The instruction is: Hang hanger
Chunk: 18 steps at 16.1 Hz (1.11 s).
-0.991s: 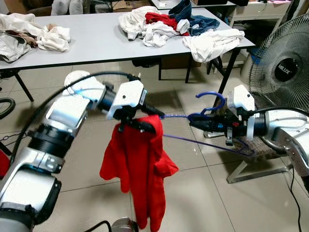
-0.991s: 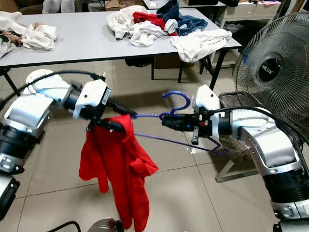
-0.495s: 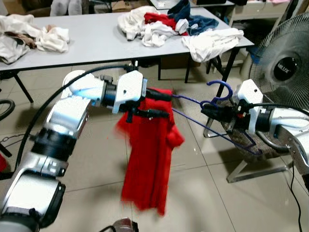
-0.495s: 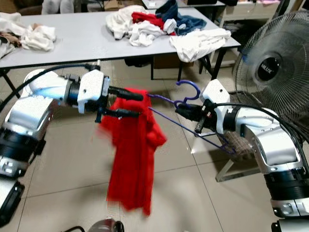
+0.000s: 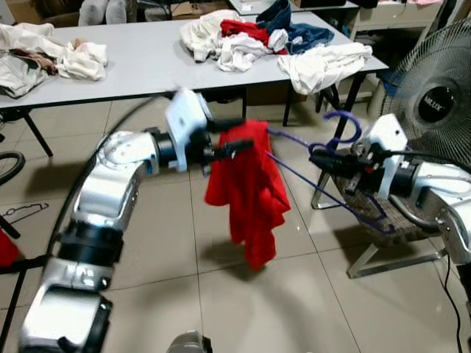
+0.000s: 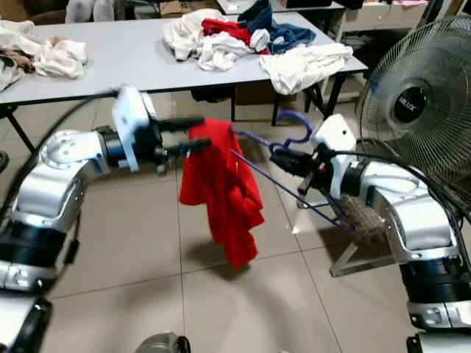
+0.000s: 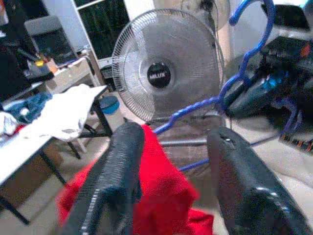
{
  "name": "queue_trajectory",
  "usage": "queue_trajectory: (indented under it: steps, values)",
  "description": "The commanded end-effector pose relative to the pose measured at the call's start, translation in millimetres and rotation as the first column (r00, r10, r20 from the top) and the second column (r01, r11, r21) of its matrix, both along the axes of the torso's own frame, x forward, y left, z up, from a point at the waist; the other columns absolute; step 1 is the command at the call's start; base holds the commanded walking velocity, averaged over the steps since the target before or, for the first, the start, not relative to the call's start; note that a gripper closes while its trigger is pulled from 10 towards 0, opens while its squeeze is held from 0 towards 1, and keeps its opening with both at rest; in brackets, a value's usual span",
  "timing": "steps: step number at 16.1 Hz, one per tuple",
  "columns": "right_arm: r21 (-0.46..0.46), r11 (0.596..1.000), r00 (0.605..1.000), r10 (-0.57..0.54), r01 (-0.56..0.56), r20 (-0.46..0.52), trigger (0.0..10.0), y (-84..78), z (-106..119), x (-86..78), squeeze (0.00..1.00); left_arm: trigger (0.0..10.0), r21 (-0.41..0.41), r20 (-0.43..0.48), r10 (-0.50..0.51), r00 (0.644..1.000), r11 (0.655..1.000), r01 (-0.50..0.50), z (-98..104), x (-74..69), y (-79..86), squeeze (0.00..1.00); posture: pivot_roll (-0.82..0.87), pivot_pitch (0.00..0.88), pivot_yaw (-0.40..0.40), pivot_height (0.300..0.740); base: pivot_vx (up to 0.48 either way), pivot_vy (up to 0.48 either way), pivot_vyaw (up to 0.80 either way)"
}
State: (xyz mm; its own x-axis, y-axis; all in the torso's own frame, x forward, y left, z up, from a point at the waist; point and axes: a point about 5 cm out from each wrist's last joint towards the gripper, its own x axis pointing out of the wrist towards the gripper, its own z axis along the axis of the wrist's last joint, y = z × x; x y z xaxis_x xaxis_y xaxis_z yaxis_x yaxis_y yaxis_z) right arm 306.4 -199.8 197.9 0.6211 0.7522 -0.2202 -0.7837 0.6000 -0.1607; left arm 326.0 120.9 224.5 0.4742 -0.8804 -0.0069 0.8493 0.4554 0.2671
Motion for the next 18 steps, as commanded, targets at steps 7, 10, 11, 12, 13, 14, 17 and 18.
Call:
queue_trajectory:
  steps: [7, 10, 11, 12, 13, 14, 17, 18]
  values:
    - [0.115, 0.993, 0.999, 0.035, -0.036, 0.011, 0.0, 5.7, 13.3, -1.7, 0.00, 10.0, -0.184, -0.114, 0.306, 0.945, 0.929, -0.323, 2.5, 10.6, 0.2, 1.00, -0.01, 0.000, 0.028, 0.740, 0.000, 0.000, 0.00]
    - [0.132, 0.990, 0.998, 0.054, -0.055, 0.013, 0.0, 9.1, 16.2, -3.1, 0.00, 10.0, -0.200, -0.151, 0.358, 0.922, 0.902, -0.383, 1.9, 12.3, 3.6, 0.73, -0.01, 0.000, 0.033, 0.740, 0.000, 0.000, 0.00]
    - [0.134, 0.989, 0.998, 0.056, -0.057, 0.014, 0.0, 9.3, 16.6, -3.3, 0.00, 10.0, -0.199, -0.159, 0.355, 0.921, 0.902, -0.382, 1.3, 12.1, 3.4, 0.53, -0.01, 0.000, 0.033, 0.740, 0.000, 0.000, 0.00]
    - [0.136, 0.989, 0.998, 0.061, -0.063, 0.016, 0.0, 9.7, 17.0, -3.9, 0.00, 10.0, -0.181, -0.183, 0.324, 0.928, 0.917, -0.356, -3.4, 9.8, 0.9, 0.41, -0.01, 0.000, 0.037, 0.740, 0.000, 0.000, 0.00]
    - [0.138, 0.988, 0.998, 0.065, -0.067, 0.018, 0.0, 9.9, 17.3, -4.3, 0.00, 2.5, -0.173, -0.208, 0.297, 0.932, 0.927, -0.334, -8.3, 7.2, -1.4, 0.20, -0.01, 0.000, 0.038, 0.740, 0.000, 0.000, 0.00]
    - [0.141, 0.988, 0.998, 0.067, -0.069, 0.019, 0.0, 10.1, 17.6, -4.7, 0.00, 0.0, -0.186, -0.233, 0.288, 0.929, 0.924, -0.333, -10.1, 6.2, -1.6, 0.07, -0.01, 0.000, 0.038, 0.740, 0.000, 0.000, 0.00]
    - [0.146, 0.987, 0.998, 0.068, -0.070, 0.020, 0.0, 9.9, 18.4, -6.0, 0.00, 0.0, -0.219, -0.264, 0.286, 0.921, 0.912, -0.346, -10.5, 5.7, 3.2, 0.00, -0.01, 0.000, 0.041, 0.740, 0.000, 0.000, 0.00]
    - [0.148, 0.987, 0.997, 0.068, -0.070, 0.021, 0.0, 9.9, 18.4, -6.3, 0.00, 0.0, -0.227, -0.272, 0.277, 0.921, 0.912, -0.341, -9.9, 5.3, 3.6, 0.00, -0.01, 0.000, 0.041, 0.740, 0.000, 0.000, 0.00]
